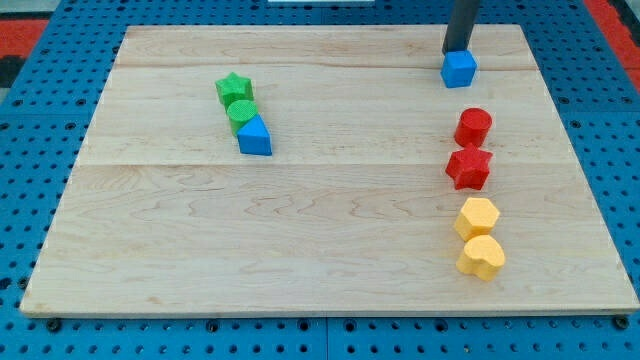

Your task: Slide the green star slightly right and up

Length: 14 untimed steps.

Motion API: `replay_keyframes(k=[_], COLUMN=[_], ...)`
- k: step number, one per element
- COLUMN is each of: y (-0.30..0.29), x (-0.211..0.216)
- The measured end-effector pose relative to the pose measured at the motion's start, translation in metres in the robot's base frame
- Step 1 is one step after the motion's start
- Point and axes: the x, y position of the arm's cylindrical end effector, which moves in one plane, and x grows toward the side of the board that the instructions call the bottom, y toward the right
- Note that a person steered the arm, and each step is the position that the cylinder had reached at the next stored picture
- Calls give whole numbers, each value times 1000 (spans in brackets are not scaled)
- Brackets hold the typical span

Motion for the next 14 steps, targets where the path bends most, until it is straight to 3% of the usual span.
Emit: replay_keyframes(k=[3, 4, 5, 7, 8, 9, 12, 14], y=[2, -1, -17, -246, -342, -381, -274, -273], x=[43, 44, 10, 0, 16, 60, 72, 101])
